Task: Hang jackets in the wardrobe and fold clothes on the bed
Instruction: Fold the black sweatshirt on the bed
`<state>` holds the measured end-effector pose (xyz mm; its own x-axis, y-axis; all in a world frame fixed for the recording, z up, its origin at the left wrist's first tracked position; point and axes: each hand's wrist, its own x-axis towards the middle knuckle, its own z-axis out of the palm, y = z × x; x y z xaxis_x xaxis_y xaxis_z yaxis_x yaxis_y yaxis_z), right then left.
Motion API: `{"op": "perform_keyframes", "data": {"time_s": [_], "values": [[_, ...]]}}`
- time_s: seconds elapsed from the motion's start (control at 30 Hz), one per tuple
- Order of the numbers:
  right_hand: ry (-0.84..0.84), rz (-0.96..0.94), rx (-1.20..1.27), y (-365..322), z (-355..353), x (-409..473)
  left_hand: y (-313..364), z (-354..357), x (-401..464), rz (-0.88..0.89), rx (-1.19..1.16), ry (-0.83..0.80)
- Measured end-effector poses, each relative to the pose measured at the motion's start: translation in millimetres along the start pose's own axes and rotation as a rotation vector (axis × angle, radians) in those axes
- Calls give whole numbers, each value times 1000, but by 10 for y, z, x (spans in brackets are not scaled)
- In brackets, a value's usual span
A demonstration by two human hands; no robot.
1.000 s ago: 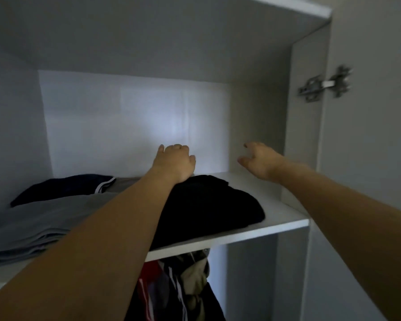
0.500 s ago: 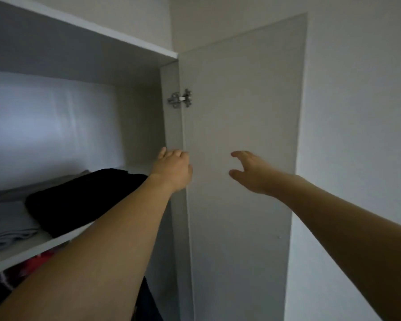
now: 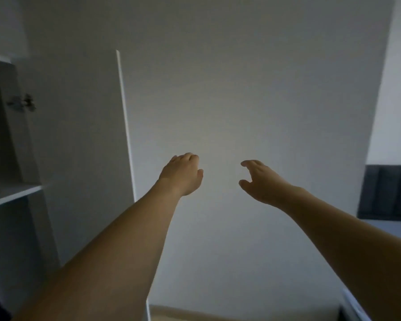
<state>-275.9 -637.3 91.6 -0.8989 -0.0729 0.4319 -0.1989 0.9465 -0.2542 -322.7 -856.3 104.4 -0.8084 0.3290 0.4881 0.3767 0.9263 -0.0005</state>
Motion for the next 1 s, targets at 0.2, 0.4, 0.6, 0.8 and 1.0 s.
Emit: {"op": "perform_keyframes", "data": {"time_s": [0.2,0.4,0.6,0.8,1.0], "values": [[-38,162,-48,1457,-571,-832,1752,259,22,162,-95,-42],[-4,315,-23,2563,-972,-1369,2976,573,288,237,-142,-98],[6,476,-10,3730,-1367,-2066,4455,937,520,352,-181,-173],[56,536,-31,5123,-1973,-2823,6181,1166,567,488,-222,-131],[-23,558,-11,6392,-2434,-3437,7608,1292,528,479,-252,-134]]}}
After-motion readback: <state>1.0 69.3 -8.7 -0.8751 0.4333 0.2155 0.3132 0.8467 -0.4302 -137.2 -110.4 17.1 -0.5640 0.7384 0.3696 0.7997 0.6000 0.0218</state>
